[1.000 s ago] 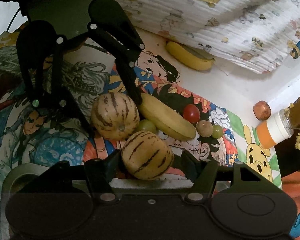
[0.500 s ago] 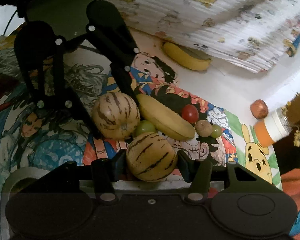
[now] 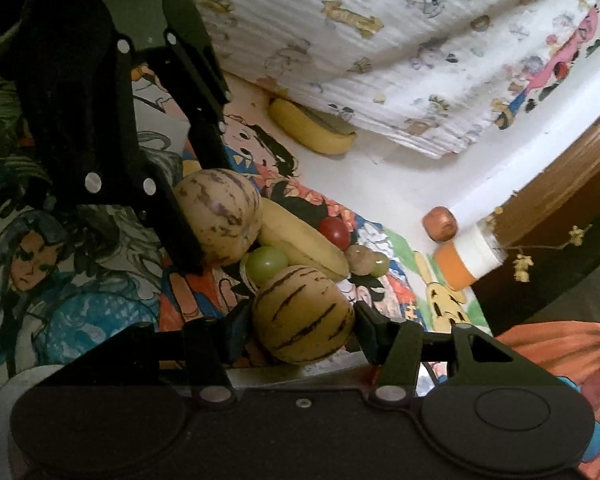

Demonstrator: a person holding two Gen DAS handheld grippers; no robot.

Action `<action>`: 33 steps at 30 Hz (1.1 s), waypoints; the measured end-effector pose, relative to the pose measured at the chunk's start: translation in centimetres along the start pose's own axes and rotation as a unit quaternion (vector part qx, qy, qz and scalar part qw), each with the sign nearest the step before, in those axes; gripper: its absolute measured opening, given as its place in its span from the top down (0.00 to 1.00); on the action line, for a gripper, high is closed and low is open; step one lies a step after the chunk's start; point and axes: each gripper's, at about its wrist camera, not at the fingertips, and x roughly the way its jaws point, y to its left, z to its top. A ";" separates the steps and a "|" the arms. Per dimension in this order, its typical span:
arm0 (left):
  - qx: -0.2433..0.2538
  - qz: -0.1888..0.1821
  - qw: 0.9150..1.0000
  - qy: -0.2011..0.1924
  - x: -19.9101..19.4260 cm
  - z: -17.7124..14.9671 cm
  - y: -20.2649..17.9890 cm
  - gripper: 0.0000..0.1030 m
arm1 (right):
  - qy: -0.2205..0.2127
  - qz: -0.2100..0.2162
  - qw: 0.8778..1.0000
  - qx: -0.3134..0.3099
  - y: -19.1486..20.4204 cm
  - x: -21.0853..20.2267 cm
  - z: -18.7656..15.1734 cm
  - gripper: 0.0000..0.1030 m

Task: Organize fruits
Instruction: 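Carry the striped melon over the tray with the right tool while the left tool carries its melon there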

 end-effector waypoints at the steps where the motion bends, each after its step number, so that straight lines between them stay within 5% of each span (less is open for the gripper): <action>1: -0.010 0.008 1.000 0.001 0.0 0.0 0.0 0.47 | 0.000 -0.005 1.000 0.001 0.1 0.0 0.0 0.46; 8: -0.092 0.031 0.995 0.002 -0.4 0.4 1.0 0.47 | -0.003 -0.027 1.000 0.011 0.6 -0.3 -0.1 0.46; 16: -0.112 0.067 0.991 -0.027 -0.8 0.8 0.2 0.47 | -0.013 -0.058 0.997 0.049 0.4 -1.7 -0.9 0.46; 24: -0.118 0.045 0.991 -0.041 0.2 3.0 -1.5 0.47 | 0.005 -0.092 0.991 0.102 -1.3 -4.5 -2.9 0.46; 33: -0.110 0.024 0.993 -0.029 3.7 6.0 -3.5 0.47 | 0.035 -0.107 0.970 0.217 -4.2 -6.8 -7.2 0.46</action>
